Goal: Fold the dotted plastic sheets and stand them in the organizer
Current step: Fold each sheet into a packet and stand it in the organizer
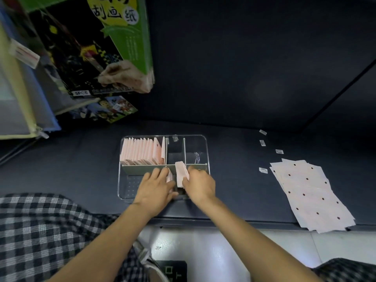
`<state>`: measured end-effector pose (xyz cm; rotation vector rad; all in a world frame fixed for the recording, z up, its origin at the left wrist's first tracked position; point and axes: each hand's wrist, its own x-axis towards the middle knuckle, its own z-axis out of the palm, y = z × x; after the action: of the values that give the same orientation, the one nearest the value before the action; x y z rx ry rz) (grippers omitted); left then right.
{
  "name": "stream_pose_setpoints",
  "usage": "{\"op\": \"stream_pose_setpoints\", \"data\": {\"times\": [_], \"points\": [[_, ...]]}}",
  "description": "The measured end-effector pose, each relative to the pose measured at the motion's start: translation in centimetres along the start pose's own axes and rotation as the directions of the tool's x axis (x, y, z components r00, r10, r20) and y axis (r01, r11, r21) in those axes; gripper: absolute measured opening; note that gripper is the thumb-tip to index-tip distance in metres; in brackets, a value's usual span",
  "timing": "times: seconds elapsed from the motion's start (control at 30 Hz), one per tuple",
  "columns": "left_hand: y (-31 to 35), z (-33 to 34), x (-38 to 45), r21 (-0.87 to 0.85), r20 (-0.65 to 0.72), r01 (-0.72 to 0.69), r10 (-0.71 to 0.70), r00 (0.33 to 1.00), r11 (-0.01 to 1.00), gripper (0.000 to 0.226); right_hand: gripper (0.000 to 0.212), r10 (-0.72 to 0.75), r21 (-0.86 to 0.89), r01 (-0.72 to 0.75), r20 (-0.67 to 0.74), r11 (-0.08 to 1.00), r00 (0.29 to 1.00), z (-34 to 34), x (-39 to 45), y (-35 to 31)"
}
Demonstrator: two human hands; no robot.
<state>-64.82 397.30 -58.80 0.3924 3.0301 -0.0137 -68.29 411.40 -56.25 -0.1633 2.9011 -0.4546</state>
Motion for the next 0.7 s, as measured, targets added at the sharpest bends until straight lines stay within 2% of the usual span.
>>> {"op": "stream_pose_setpoints", "data": {"times": [0.17,0.33,0.4,0.57,0.7], "points": [[0.0,0.2,-0.1,-0.042,-0.009,0.005,-0.005,1.0,0.999,0.037,0.021,0.051,-0.086,-0.044,0.074,0.995,0.996,0.5,-0.2,-1.4],[0.1,0.5,0.0,-0.053,-0.001,0.024,-0.024,1.0,0.998,0.036,0.022,0.074,-0.04,-0.069,0.126,0.997,0.989,0.8,0.0,-1.9],[0.0,0.7,0.0,-0.084,0.007,0.035,-0.034,0.999,0.996,0.036,0.021,0.055,0.013,-0.057,0.115,0.998,0.992,0.9,0.0,-1.8],[-0.2,0.9,0.0,-0.201,0.036,0.081,-0.075,0.997,0.976,0.036,0.037,0.058,0.135,-0.071,0.101,0.988,0.993,1.7,-0.2,-1.0],[-0.1,0.7,-0.1,-0.255,0.042,0.094,-0.086,0.995,0.962,0.034,0.038,0.058,-0.004,-0.058,0.018,0.998,0.998,2.2,-0.1,-1.4]]}}
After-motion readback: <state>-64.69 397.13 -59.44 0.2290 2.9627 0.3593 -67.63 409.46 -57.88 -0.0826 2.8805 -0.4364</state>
